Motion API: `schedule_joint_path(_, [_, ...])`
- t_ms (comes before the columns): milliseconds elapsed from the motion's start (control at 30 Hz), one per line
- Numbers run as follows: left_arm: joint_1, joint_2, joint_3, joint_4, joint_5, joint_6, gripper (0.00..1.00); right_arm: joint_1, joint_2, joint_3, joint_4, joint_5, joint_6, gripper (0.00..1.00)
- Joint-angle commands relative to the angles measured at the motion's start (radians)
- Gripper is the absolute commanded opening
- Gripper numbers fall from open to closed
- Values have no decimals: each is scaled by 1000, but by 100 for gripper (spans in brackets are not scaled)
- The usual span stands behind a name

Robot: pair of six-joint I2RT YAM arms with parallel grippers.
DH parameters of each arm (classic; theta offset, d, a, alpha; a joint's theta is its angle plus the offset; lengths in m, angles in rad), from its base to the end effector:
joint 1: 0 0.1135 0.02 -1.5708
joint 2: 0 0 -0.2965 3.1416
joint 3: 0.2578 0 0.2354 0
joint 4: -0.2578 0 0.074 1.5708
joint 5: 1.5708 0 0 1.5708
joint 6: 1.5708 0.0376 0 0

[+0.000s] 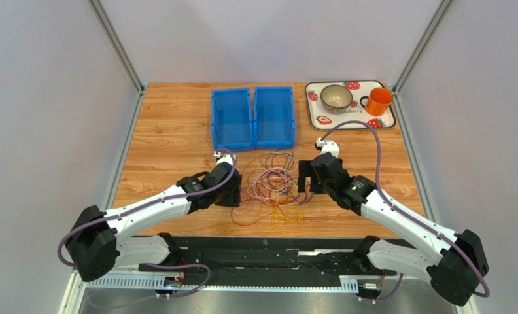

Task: Untangle the cables

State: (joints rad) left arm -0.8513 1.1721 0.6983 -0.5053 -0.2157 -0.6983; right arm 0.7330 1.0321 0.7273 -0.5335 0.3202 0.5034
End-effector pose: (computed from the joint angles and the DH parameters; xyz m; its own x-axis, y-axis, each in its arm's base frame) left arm 0.1356 -0.1426 0.2444 -0.8407 0.0066 -0.5414 0.1508 0.9632 -0.2225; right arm 0.1390 0.1092 0.2754 -0.7149 -0.0275 -0.6987 -0.1527 0.9812 0.1176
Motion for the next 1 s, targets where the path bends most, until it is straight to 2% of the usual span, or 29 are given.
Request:
schedule_joint_path(0, [-5,32,18,39,7,-6,57,6,32,11,35,17,-14,91])
schedule_joint_path(100, [-6,66,30,30,-10,-23,51,5,34,-2,35,26,-11,90])
schedule_joint_path(300, [-18,44,-3,82,33,-30,51,8,36,-16,41,52,-26,91])
schedule_joint_path(467, [-41,50,10,90,16,-20,52,5,65,1,41,54,-39,91])
schedule_joint_path(633, [-43,110,10,94,-2,-26,51,5,62,-6,44,57,-37,90])
schedule_joint_path(833, [-43,199,30,146,6,-7,33,3,83,3,50,56,-43,90])
schedule_joint_path(867, [-43,213,42,140,-4,0,21,2,86,7,50,56,-45,90])
schedule_joint_path(900, [-43,224,94,120,-10,8,3,3,92,9,50,56,-45,90])
schedule_joint_path(967, [-43,242,168,15,-46,37,0,3,97,11,50,53,-45,90])
